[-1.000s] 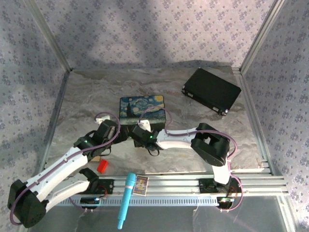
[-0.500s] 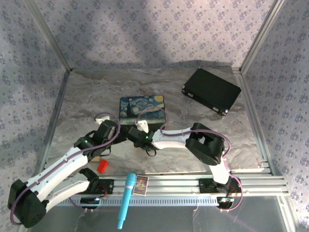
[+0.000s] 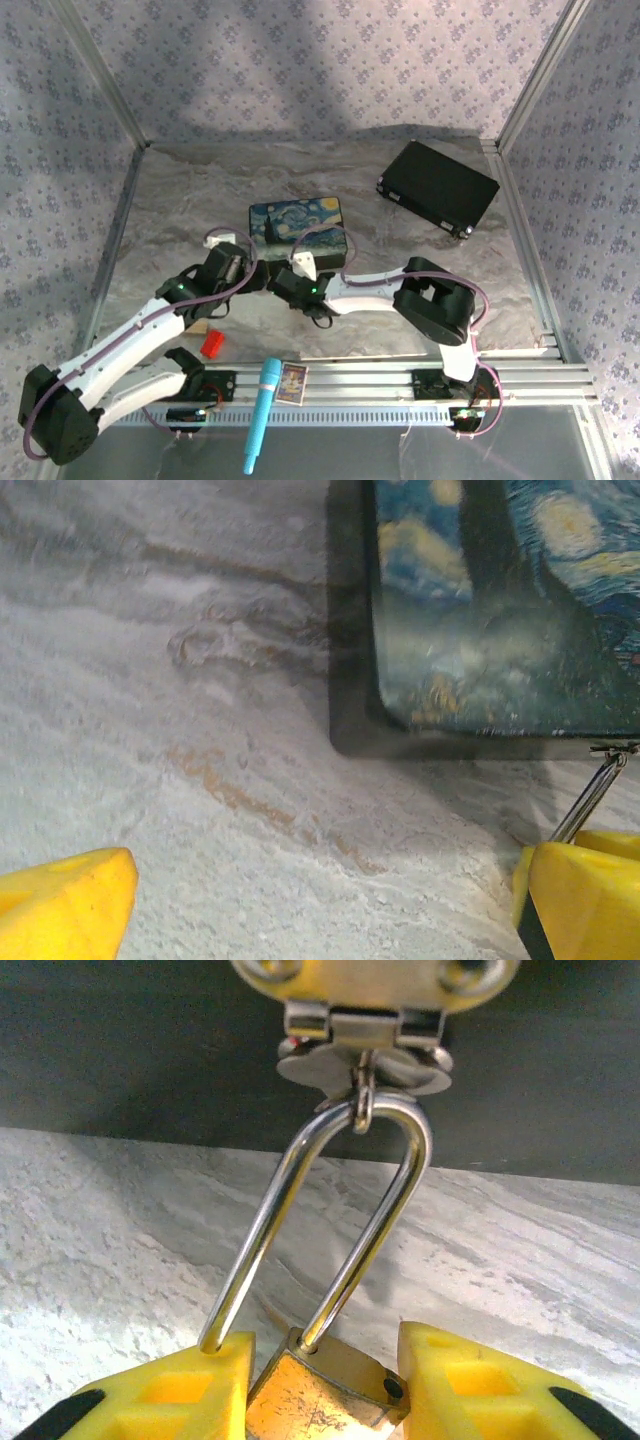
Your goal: Unlock the padlock with the key
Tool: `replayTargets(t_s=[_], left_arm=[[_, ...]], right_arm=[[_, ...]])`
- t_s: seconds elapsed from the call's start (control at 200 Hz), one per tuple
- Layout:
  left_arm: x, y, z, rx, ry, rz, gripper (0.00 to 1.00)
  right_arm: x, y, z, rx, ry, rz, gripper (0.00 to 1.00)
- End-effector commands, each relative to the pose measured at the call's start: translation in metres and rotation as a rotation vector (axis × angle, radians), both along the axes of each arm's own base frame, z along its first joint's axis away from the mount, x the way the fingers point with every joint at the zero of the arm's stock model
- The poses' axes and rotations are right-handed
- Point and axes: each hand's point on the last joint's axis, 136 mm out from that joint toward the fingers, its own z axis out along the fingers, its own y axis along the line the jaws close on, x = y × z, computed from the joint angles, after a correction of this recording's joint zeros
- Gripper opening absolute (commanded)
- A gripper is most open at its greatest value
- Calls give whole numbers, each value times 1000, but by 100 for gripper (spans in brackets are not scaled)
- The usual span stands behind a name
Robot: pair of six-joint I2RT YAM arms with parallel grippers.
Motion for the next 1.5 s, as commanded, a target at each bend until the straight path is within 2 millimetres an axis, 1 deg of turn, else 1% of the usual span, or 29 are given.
replayTargets(t_s=[0.0,0.135,0.195,0.265,0.29,0.33,0.385,0.46,0.48,0.505,0.57,0.585,0.63,0.7,0.8,0.969,1.244,1.314,1.424,1.494], left_arm=[[17,-21,30,138,-113,-201,99],[29,-35,30,268,-103,-337,93],[37,-36,27,298,-94,-324,93],[46,-41,17,299,-86,-316,92],[49,-43,15,298,-88,-313,89],[52,-47,10,295,-89,-317,82],[57,-52,7,299,-107,-327,76],[57,-63,-3,315,-100,-402,69],[56,-64,-5,329,-96,-417,66],[55,-64,-9,351,-87,-429,62],[53,-60,-17,416,-62,-433,59],[52,-60,-20,428,-51,-436,56],[49,-58,-26,451,-16,-455,53],[45,-58,-35,475,17,-482,53],[40,-59,-42,452,41,-504,52],[41,-54,-58,476,105,-501,51],[39,-44,-62,530,116,-496,49],[38,-43,-63,567,109,-502,45],[36,-47,-64,601,119,-524,44],[34,-50,-67,600,117,-535,44]], right_arm=[[-2,-8,-6,31,26,29,36],[-2,-13,-7,81,23,27,36],[-2,-14,-7,105,17,20,36],[0,-15,-8,124,9,2,35],[0,-16,-9,125,6,-4,35],[1,-15,-10,134,5,-13,35],[2,-14,-11,157,0,-26,34],[4,-12,-14,175,-6,-48,33],[5,-11,-14,179,-9,-52,33],[6,-10,-14,180,-14,-56,32],[7,-5,-13,184,-30,-58,32],[7,-5,-12,186,-34,-61,32],[8,-5,-13,193,-39,-74,32],[10,-4,-14,220,-36,-99,31],[12,-4,-16,262,-35,-119,30],[15,-3,-14,290,-45,-131,30],[32,-13,-3,355,-109,-225,28],[38,-15,0,388,-120,-250,28],[45,-16,6,428,-142,-267,28],[49,-14,14,480,-166,-268,28]])
